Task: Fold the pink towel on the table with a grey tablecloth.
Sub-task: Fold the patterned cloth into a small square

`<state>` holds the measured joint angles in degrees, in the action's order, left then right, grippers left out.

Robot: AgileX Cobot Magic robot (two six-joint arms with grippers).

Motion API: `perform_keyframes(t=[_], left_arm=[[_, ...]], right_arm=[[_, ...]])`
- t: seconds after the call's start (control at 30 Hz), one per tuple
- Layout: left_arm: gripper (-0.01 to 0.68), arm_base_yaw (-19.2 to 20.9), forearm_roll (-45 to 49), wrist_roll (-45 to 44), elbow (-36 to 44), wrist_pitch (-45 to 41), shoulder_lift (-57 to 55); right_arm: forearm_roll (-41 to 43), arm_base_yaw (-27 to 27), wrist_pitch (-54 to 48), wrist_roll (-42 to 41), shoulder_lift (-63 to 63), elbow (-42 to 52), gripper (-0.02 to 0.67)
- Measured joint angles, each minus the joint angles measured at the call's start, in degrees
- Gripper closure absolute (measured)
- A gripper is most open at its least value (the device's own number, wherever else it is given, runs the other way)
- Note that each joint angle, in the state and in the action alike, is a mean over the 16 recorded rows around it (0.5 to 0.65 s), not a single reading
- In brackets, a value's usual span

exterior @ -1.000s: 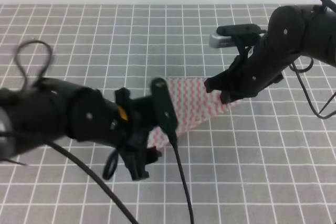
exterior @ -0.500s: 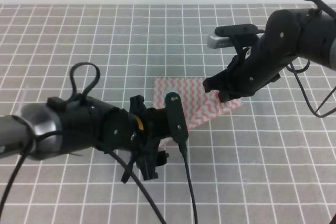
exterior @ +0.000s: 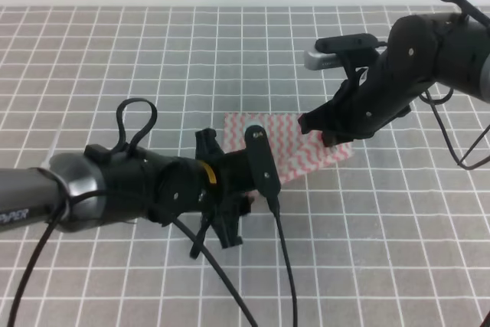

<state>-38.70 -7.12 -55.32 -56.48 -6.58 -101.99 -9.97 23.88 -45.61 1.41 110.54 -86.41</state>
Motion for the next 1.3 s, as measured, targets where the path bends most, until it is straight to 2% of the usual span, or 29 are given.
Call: perform_keyframes(t=[0.23,0.4,0.63,0.87,1.3], left_arm=[[0.6,0.5,-0.2,2.8,-3.3,1.1,-0.3],[0.659,1.7,-0.2,6.6,-8.3,-1.3,-1.8],[0.671,3.7,-0.1,11.4,-17.4,-6.1,-6.0],[0.672,5.0,0.4,12.5,-25.4,-10.8,-10.9],[0.672,5.7,4.1,12.6,-32.6,-14.0,-16.5]], right_arm=[[0.2,-0.9,0.2,0.0,0.0,0.0,0.663],[0.1,-1.4,0.7,0.0,0.0,0.0,0.663],[0.2,-1.6,1.9,0.0,0.0,0.0,0.663],[1.7,-1.6,2.9,0.0,0.7,0.0,0.663],[3.6,-2.6,4.1,0.2,3.4,0.0,0.663]])
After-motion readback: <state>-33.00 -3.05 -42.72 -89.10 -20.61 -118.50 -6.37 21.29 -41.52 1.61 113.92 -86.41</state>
